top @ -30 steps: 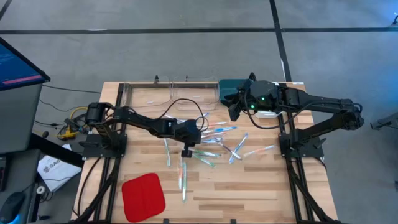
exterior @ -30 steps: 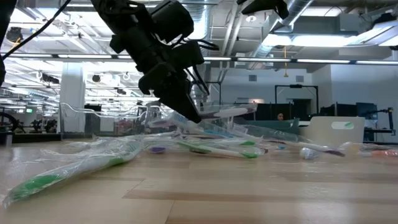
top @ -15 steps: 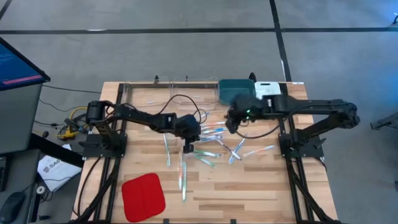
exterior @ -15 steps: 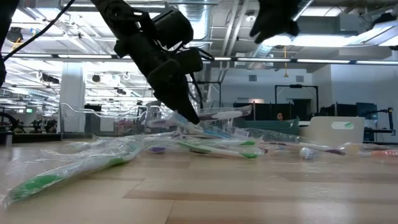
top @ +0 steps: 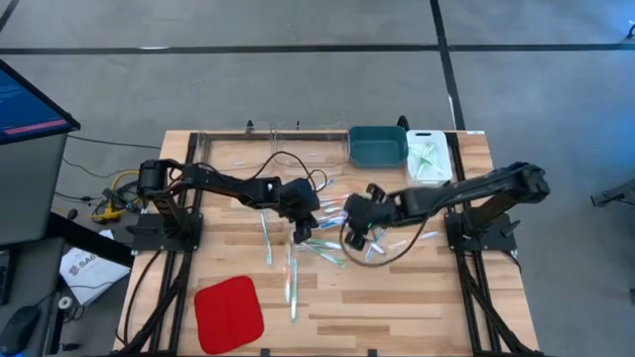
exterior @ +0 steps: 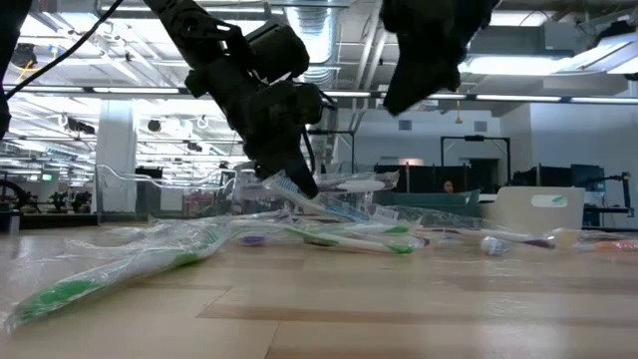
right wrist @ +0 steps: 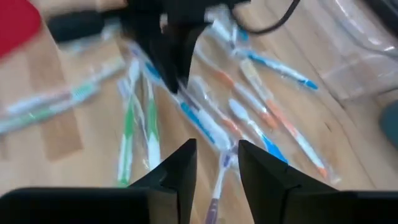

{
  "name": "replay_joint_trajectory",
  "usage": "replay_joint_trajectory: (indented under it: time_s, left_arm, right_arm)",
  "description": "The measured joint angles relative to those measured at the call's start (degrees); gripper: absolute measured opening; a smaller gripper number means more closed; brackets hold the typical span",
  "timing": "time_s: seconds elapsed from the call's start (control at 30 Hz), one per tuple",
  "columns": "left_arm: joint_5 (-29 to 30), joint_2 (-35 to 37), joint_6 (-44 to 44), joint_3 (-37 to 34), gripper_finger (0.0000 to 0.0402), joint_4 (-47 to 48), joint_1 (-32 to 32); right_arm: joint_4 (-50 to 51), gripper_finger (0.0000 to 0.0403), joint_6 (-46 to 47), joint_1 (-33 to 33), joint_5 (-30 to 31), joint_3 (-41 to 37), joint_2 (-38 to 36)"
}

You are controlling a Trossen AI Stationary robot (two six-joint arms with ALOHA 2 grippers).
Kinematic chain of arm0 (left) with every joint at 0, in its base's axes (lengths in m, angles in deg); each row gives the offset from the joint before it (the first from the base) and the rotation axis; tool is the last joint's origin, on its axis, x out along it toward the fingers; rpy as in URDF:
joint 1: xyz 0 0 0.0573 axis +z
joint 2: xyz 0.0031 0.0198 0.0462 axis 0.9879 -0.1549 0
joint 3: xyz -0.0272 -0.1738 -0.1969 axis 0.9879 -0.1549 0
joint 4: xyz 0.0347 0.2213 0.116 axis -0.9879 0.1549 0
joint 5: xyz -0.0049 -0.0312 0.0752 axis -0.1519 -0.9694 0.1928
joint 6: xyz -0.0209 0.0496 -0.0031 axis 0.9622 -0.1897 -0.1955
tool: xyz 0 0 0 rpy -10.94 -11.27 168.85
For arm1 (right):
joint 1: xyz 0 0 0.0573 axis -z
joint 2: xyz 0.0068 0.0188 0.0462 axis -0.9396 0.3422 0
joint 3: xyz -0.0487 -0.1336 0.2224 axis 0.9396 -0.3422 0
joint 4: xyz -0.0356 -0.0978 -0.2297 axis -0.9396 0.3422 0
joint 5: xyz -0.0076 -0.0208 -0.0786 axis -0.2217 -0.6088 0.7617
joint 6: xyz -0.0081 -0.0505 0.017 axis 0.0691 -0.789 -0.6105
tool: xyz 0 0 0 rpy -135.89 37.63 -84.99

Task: Pick & Place Toothbrushes
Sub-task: Put the violet toothbrush into the left transparent bin

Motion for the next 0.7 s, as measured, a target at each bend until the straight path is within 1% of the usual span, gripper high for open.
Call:
replay_joint_trajectory:
  time_s: [0.1, 0.27, 0.43, 0.57, 0.7]
  left_arm:
    - [-1.11, 0.00, 3.44, 0.00, 0.0015, -0.03, 0.00]
    - [-1.95, 0.00, 7.72, 0.00, 0.0015, -0.11, 0.00]
    - [-1.95, 0.00, 8.23, -0.01, 0.0015, -0.49, 0.00]
    - [-1.95, 0.00, 8.99, -0.02, 0.0015, -0.96, 0.00]
    - [-1.95, 0.00, 9.02, -0.02, 0.0015, -1.02, 0.00]
  right_arm:
    - [-1.59, 0.0111, -0.13, -2.01, 2.70, 0.00, 4.14]
    - [-7.09, 0.0111, -0.15, -5.14, 5.79, 0.06, 9.79]
    - [-12.82, 0.0112, -0.05, -7.04, 6.51, 0.24, 14.70]
    - [-14.51, 0.0114, 0.33, -7.21, 6.56, 0.66, 17.84]
    - [-13.52, 0.0114, 0.35, -7.32, 7.58, 2.62, 19.53]
